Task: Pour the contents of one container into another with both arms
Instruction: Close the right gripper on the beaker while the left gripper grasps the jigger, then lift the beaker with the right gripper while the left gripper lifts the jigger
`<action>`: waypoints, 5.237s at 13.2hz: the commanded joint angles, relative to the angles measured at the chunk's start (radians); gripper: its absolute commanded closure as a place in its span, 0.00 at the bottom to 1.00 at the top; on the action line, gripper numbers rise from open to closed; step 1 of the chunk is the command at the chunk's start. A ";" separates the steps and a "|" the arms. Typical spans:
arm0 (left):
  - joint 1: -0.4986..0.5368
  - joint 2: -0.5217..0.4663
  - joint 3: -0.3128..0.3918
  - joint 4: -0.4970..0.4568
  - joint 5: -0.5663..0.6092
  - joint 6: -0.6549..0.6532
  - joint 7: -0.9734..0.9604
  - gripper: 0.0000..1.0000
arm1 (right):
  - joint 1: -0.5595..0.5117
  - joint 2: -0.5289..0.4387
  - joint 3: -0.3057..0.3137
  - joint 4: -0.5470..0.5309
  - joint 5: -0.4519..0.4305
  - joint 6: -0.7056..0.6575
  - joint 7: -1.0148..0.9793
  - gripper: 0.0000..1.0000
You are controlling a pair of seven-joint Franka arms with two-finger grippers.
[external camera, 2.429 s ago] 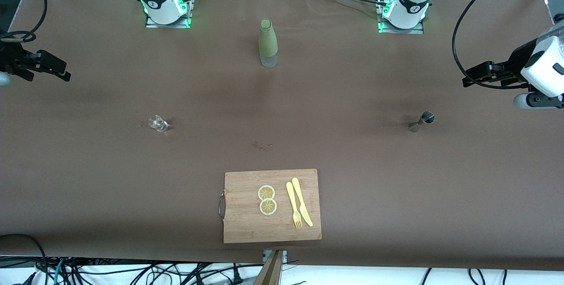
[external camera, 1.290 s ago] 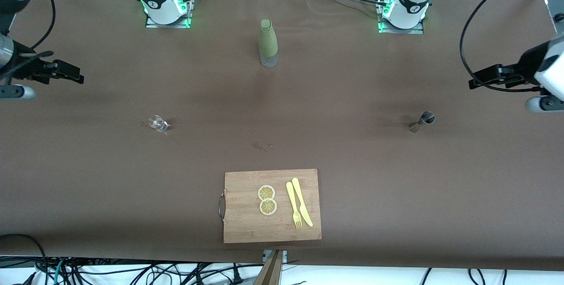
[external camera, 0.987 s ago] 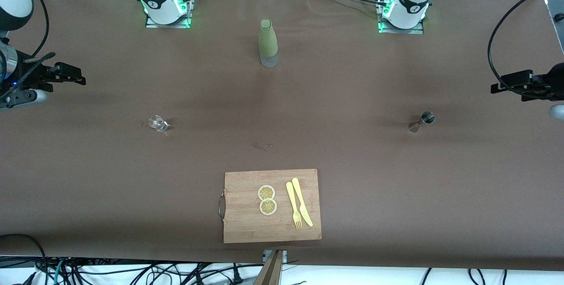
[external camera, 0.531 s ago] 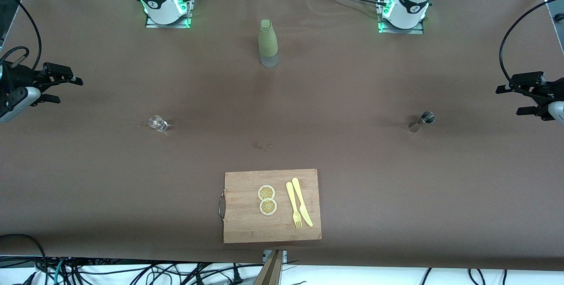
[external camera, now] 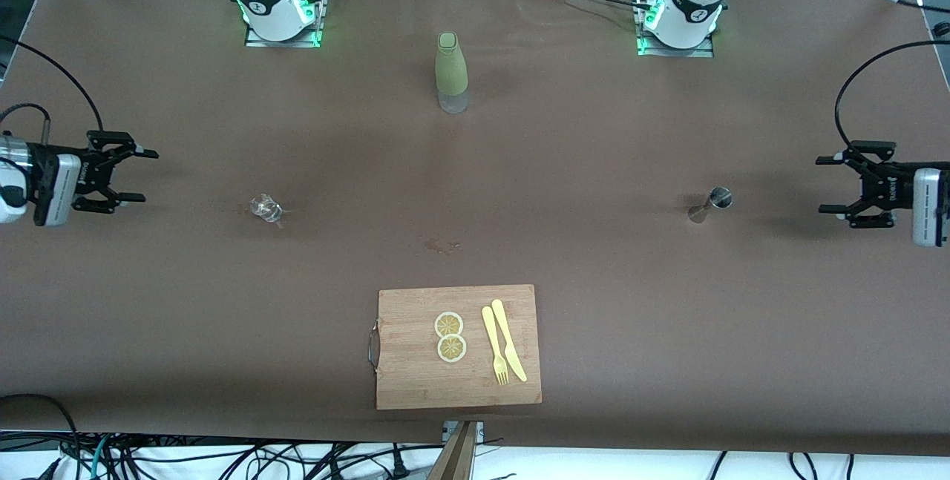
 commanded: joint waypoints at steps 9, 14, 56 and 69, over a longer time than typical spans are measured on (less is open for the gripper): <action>0.076 0.267 0.023 -0.184 -0.366 0.002 0.920 0.00 | -0.035 0.332 0.011 -0.019 0.459 0.020 -0.805 0.00; 0.065 0.327 0.014 -0.250 -0.460 0.035 1.097 0.00 | 0.001 0.389 0.018 -0.039 0.530 0.023 -0.923 0.00; -0.378 0.298 -0.158 -0.238 -0.874 0.267 0.934 1.00 | 0.278 0.332 0.249 0.175 0.674 0.048 -0.500 1.00; -0.636 0.371 -0.338 -0.080 -1.158 0.663 0.835 1.00 | 0.491 0.240 0.275 0.208 0.610 0.450 -0.201 1.00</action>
